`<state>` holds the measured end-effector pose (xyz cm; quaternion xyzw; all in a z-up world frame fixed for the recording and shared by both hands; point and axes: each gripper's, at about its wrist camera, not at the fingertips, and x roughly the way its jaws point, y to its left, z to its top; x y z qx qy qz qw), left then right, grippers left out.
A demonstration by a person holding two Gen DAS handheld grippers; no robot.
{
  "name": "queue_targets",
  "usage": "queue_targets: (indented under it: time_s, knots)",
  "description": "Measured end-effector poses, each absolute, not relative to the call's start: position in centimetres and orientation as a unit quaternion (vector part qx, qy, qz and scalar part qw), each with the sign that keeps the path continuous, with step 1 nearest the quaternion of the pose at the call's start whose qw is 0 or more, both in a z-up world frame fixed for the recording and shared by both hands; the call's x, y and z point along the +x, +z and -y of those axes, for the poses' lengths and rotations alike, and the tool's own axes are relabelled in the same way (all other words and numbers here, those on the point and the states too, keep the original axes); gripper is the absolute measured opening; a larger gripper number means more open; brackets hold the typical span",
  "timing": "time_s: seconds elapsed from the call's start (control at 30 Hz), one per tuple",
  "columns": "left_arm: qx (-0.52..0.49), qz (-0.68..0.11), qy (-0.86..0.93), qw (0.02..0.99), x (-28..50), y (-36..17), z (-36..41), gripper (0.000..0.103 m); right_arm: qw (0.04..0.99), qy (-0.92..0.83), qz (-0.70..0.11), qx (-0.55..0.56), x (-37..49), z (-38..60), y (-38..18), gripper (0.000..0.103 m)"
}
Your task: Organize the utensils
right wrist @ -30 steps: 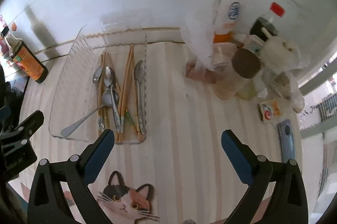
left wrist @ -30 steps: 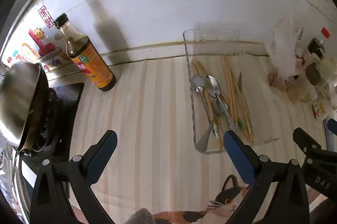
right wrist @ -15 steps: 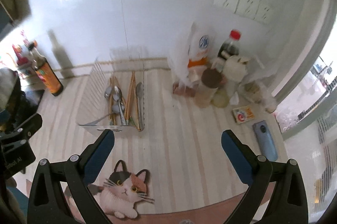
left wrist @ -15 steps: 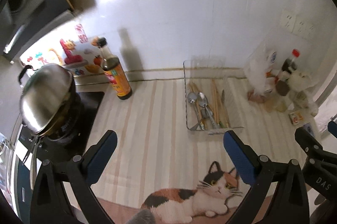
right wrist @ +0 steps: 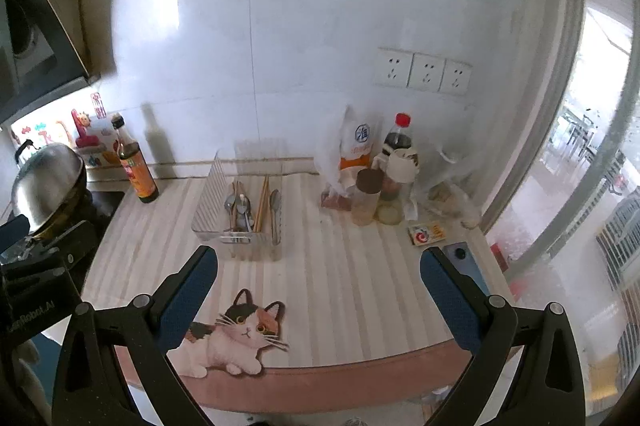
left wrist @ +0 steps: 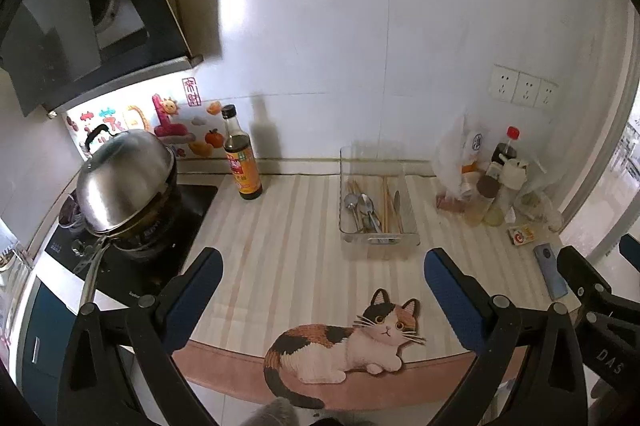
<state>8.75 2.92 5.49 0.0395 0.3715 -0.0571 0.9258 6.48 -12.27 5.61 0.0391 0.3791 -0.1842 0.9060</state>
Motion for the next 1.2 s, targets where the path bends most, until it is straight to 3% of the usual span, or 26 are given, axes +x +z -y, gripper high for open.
queue_targets:
  time_s: [1.2]
  knots:
    - [0.052,-0.369,-0.036,0.927,7.1,6.1,-3.3,0.103,0.913,-0.175,-0.367,0.033,4.6,12.3,6.8,0.103]
